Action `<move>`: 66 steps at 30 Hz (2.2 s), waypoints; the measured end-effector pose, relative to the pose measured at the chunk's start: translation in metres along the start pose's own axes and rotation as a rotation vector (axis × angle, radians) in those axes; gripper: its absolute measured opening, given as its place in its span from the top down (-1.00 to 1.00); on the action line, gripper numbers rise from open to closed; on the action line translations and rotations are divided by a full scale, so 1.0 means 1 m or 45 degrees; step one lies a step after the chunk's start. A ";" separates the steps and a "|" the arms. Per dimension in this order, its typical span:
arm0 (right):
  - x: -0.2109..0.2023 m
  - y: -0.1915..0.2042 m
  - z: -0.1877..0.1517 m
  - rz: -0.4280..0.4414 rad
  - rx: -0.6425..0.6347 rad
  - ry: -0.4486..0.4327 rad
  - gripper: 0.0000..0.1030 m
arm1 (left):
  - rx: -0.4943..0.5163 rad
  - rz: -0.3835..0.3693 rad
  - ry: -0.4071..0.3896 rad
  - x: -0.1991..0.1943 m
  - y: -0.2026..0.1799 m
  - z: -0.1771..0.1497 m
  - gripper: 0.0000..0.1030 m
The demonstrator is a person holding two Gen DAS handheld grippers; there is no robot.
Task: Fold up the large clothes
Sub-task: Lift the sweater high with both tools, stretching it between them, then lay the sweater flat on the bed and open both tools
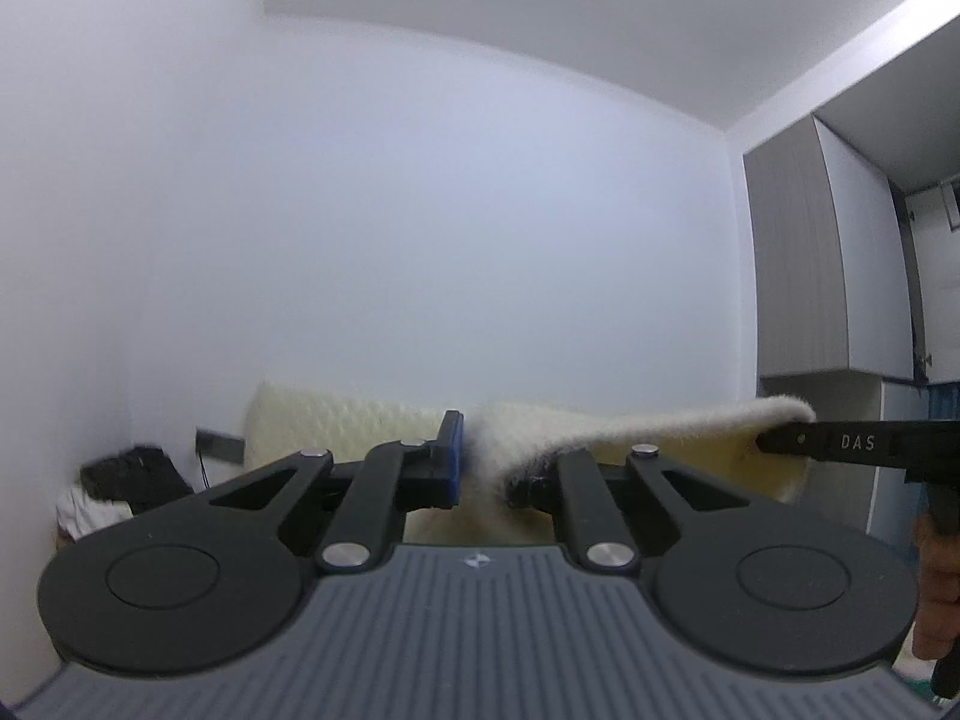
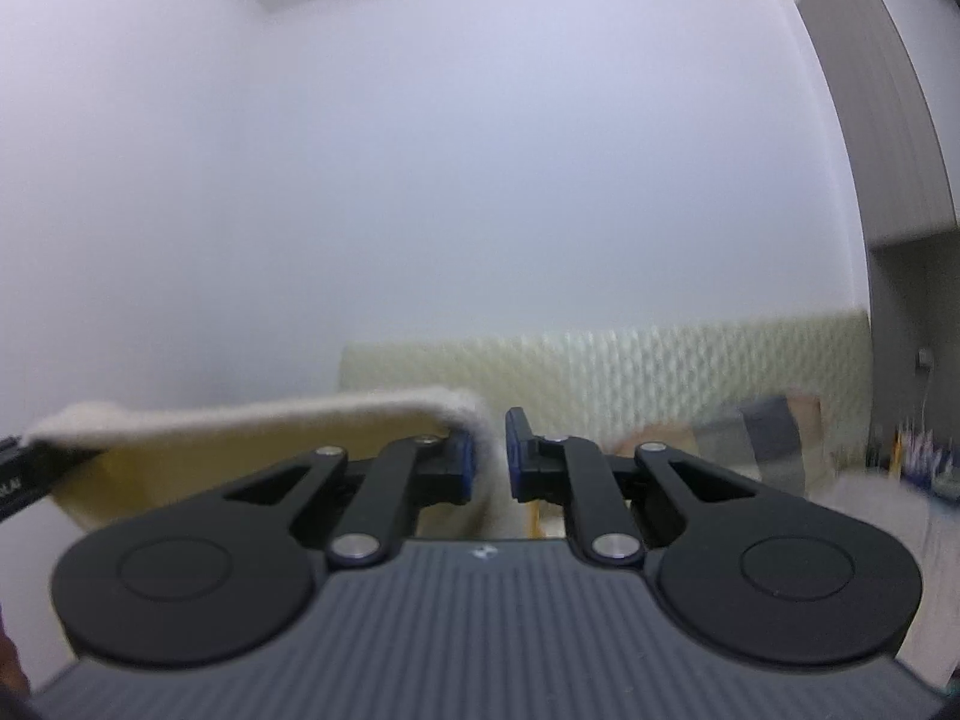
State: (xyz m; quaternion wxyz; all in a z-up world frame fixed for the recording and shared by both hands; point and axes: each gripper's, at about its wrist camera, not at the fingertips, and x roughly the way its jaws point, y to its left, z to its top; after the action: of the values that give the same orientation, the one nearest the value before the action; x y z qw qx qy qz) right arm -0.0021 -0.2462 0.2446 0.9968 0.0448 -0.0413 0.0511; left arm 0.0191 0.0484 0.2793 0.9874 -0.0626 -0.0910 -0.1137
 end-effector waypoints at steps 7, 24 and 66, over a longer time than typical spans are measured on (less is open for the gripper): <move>-0.027 0.016 0.086 0.023 -0.081 -0.124 0.81 | 0.039 -0.001 -0.091 -0.016 -0.008 0.090 0.76; 0.117 -0.024 0.040 -0.090 -0.143 0.101 0.81 | 0.040 -0.053 0.219 0.125 0.010 0.030 0.76; 0.492 -0.127 -0.423 -0.154 0.107 0.855 0.04 | -0.056 0.089 1.089 0.484 0.118 -0.503 -0.08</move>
State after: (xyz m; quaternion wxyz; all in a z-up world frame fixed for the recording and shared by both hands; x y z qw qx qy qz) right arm 0.5317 -0.2844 -0.1430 0.9533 0.0688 0.2940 0.0053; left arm 0.5936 -0.0135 -0.1300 0.9379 -0.0338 0.3311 -0.0977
